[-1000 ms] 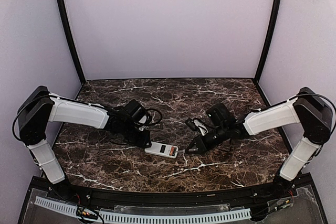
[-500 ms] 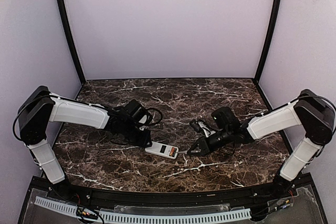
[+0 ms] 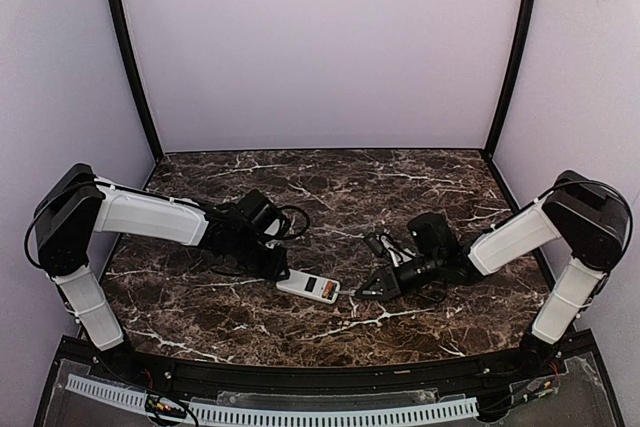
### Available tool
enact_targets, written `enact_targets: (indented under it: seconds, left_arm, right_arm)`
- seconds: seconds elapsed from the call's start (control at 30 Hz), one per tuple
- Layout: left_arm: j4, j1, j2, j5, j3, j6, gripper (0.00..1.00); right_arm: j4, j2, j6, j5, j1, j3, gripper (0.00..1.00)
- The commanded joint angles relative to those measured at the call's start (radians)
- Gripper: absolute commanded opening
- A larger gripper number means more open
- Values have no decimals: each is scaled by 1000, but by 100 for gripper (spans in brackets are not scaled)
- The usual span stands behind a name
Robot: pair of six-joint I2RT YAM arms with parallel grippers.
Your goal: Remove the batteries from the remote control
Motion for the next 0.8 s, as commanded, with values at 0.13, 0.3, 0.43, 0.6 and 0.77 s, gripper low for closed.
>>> enact_targets:
  seconds: [0.13,0.3,0.43,0.6,0.77]
  left_arm:
    - [-59,-11,73,23,-47,8,22]
    - [-64,-11,83,23,-40,6,22]
    - [-65,-10,88,22,-34,3,22]
    - [-61,-10,92,26,-28,1,21]
    - [-63,-11,94,25,-25,4,21]
  right_arm:
    - [141,22,31,-27,-27,-83,0]
    - [231,24,69,-71,-37,-108,0]
    - [236,20,82,-80,-37,-83,0]
    - [179,29,66,-66,-38,-36,0]
    - [-43,-7,5,31,-36,40,0]
